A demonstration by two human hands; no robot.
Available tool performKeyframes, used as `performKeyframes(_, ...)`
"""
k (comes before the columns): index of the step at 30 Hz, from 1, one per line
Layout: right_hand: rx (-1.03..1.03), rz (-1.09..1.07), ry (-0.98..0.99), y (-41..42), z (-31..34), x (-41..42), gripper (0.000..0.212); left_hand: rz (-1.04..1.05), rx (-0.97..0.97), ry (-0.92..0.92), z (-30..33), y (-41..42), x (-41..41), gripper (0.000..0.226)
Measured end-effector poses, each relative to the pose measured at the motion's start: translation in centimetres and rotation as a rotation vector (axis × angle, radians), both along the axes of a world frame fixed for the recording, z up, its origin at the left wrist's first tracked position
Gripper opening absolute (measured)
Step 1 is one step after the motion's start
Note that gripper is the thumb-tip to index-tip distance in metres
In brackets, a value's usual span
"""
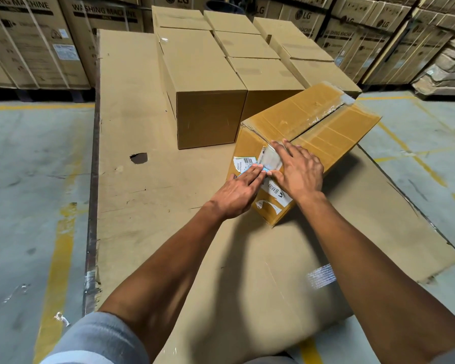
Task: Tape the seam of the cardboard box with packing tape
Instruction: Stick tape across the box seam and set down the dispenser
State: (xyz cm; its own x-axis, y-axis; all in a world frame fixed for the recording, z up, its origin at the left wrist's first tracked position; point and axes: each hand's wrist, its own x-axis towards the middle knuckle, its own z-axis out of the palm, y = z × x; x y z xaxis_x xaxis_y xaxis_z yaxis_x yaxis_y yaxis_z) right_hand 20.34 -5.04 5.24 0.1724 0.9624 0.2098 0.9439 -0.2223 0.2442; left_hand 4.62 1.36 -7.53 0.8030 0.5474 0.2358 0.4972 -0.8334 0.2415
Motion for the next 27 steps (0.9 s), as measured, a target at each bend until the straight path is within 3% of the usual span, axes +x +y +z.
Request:
performKeyframes(11,-0.040,0.004,-0.057,0.5,-1.0,0.8,0.107,0.012,0.011,0.130,-1.8,-3.0,0.9,0.080)
performKeyframes(15,-0.027,0.030,-0.040,0.7,-1.4,1.2,0.111,0.045,0.018,0.087,-1.2,-2.0,-0.8,0.078)
performKeyframes(21,-0.028,0.056,0.052,0.7,-2.1,1.6,0.133,0.086,0.043,-0.044,-0.4,-1.1,-3.6,0.067)
performKeyframes(24,0.005,0.192,0.033,0.4,-2.4,1.2,0.123,0.102,0.040,-0.089,0.5,-0.9,-4.5,0.065)
performKeyframes(27,0.053,0.362,0.244,0.6,-2.6,-0.1,0.111,0.119,0.010,-0.147,1.4,-1.2,-5.0,0.067)
